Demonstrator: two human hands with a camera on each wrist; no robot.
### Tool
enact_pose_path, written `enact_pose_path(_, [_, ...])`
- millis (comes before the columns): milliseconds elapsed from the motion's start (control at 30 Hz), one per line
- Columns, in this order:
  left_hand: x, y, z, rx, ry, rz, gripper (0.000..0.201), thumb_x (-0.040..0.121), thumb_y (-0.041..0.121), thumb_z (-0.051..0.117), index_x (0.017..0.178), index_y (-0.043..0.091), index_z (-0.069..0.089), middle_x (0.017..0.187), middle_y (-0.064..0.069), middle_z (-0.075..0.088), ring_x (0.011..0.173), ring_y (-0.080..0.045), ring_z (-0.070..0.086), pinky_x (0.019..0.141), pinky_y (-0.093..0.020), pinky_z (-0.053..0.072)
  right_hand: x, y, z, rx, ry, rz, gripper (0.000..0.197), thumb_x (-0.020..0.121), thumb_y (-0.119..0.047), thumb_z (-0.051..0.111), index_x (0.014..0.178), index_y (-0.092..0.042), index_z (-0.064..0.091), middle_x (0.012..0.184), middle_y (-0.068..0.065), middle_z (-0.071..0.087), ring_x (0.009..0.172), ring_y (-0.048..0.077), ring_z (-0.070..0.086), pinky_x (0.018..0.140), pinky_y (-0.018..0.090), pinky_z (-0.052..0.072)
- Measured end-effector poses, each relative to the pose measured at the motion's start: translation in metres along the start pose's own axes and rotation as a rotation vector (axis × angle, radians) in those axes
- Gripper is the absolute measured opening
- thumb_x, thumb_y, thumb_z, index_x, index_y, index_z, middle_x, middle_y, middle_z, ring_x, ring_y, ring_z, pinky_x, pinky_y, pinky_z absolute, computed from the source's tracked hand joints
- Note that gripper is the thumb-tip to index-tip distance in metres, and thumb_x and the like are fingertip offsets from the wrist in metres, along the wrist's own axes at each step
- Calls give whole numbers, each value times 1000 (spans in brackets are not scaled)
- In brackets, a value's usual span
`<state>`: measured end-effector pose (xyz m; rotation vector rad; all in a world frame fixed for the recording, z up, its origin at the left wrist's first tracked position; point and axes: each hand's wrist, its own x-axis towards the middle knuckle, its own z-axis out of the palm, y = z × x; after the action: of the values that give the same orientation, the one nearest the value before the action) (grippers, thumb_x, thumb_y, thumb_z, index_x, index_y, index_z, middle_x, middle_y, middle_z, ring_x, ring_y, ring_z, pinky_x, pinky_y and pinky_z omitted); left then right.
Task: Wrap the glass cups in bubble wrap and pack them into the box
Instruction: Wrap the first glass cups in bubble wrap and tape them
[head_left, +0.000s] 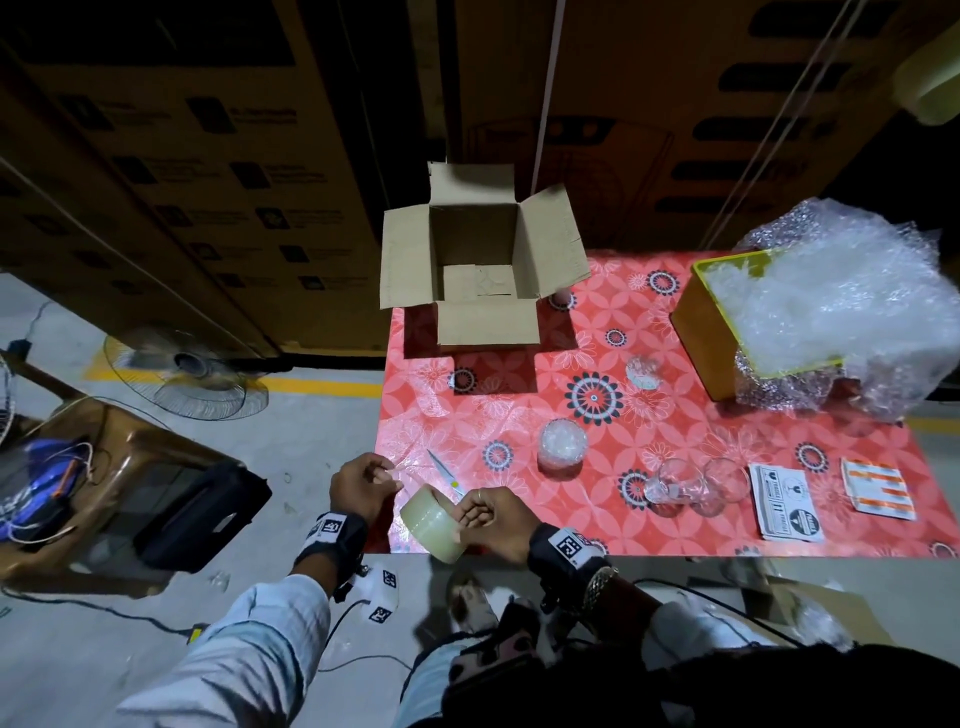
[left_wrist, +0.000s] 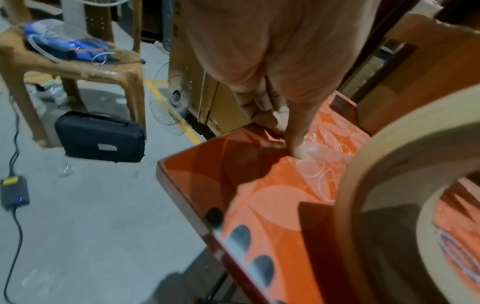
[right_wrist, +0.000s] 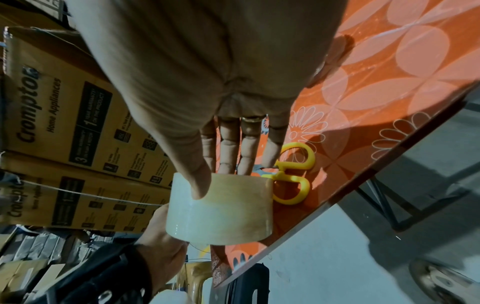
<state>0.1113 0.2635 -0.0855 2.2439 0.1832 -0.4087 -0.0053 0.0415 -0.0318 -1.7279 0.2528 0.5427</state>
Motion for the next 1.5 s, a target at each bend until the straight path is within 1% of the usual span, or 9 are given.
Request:
enact_pose_path(533, [11,7,-17,64,99,-83,34,74,33,93,81,19,63,78,3,70,75,-22,66,61,-29,42,0,-20,-33,58,80,-27,20,79,4,81,93,-3,69,80,2,65,71,8,60,72,23,54])
enact_pose_path(767, [15,36,-27,33,10,24,29,73,25,94,81,18,67,77,2,72,75,-19,70,70,-34,53,-24,-17,-111,-1,466,-77,21,79,-1,83,90,-12,70,85,0,69,76,14,64,76,35,59])
enact_pose_path(900, [17,58,-35,28,-16,43,27,76,23,92,84,16,67,79,1,72,69,-18,71,64,-30,51,-26,-6,-134,-161,630,-39,33,75,-2,86,94,-21,67,112,-4,63,99,9,61,79,15,52])
enact_pose_path(1000, [12,84,-34,-5,-52,79,25,78,18,91,87,18,67,81,-1,72,61,-11,72,64,-35,60,-20,5,-137,-299,570,-55,55,66,-10,93,106,-29,61,124,-8,49,111,18,57,86,23,57])
enact_pose_path(1067, [5,103,-27,17,-73,149,25,77,16,90,87,20,67,80,3,72,60,-1,68,59,-24,55,-17,10,-132,-348,513,-64,68,63,-14,95,115,-31,54,129,-10,43,113,17,53,79,11,53])
enact_pose_path(1167, [-9,128,0,27,-201,315,29,76,4,86,88,22,66,79,5,71,65,-4,64,64,-26,54,-13,11,-126,-425,472,-62,73,72,-16,91,131,-28,49,134,-9,43,117,15,50,82,2,44])
enact_pose_path(1267, [-26,148,35,69,-433,378,39,77,-3,83,104,20,67,99,3,71,84,-18,67,75,-31,58,-10,13,-131,-366,498,-43,69,73,-26,89,127,-37,49,125,-12,53,110,11,54,92,25,50])
enact_pose_path(1400, [-27,166,82,149,-622,360,74,77,4,88,141,18,56,134,4,59,113,-16,62,96,-28,54,-7,11,-145,-90,504,38,65,68,-6,86,121,-32,61,116,-7,64,104,19,65,80,29,59])
enact_pose_path(1500, [-23,169,101,105,-667,348,79,71,10,92,140,25,56,133,6,66,113,-15,67,100,-39,56,-10,2,-154,199,464,38,58,75,13,77,125,-13,64,111,2,67,97,21,67,65,18,56])
